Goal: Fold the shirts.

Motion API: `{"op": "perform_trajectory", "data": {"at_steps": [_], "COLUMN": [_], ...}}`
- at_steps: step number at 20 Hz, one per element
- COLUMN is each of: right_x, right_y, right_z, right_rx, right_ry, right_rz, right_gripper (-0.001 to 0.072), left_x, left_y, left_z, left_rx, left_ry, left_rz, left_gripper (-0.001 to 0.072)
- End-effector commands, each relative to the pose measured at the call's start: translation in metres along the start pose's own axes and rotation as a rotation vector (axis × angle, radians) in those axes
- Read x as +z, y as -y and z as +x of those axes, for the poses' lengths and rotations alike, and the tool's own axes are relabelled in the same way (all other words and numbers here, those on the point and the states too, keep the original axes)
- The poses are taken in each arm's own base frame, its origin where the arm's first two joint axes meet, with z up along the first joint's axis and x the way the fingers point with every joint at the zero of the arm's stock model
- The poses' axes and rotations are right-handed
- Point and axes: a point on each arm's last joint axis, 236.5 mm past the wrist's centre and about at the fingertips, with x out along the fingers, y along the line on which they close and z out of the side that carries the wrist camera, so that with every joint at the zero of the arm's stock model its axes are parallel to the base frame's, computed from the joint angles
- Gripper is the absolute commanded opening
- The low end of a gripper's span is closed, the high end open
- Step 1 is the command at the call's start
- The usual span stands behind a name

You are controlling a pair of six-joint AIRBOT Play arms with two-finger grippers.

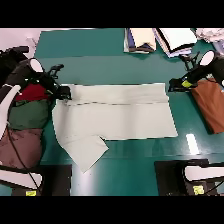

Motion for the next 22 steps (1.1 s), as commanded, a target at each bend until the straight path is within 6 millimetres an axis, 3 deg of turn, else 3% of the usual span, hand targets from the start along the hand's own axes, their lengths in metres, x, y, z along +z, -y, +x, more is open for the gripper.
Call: {"op": "perform_trajectory", "data": {"at_steps": [1,3,7,10,14,18,22], "right_x": [-0.01,-0.028,-0.054,-0.062,-0.061,-0.061,-0.06], "right_y": [-0.007,-0.012,-0.015,-0.015,-0.021,-0.027,-0.027], "right_z": [-0.034,-0.049,-0.055,-0.053,-0.053,-0.053,-0.053], "right_rx": [0.002,-0.001,-0.005,-0.006,0.021,0.045,0.045], "right_ry": [0.037,0.064,0.102,0.114,0.116,0.118,0.119], "right_rz": [-0.021,-0.026,-0.026,-0.024,-0.018,-0.014,-0.014], "right_gripper": [0.0419,0.0419,0.0419,0.0419,0.0419,0.0418,0.0418], "left_x": [-0.025,-0.074,-0.189,-0.237,-0.255,-0.261,-0.244], "left_y": [-0.003,-0.003,0.001,0.014,0.036,0.04,0.057], "left_z": [-0.039,-0.043,-0.019,-0.001,0.021,0.037,0.041], "left_rx": [0.055,0.07,0.06,0.001,-0.107,-0.139,-0.233], "left_ry": [0.057,0.033,-0.056,-0.084,-0.111,-0.108,-0.038], "left_rz": [-0.054,-0.091,-0.211,-0.292,-0.353,-0.394,-0.43], "left_gripper": [0.0558,0.0558,0.0559,0.0559,0.0559,0.0559,0.0558]}}
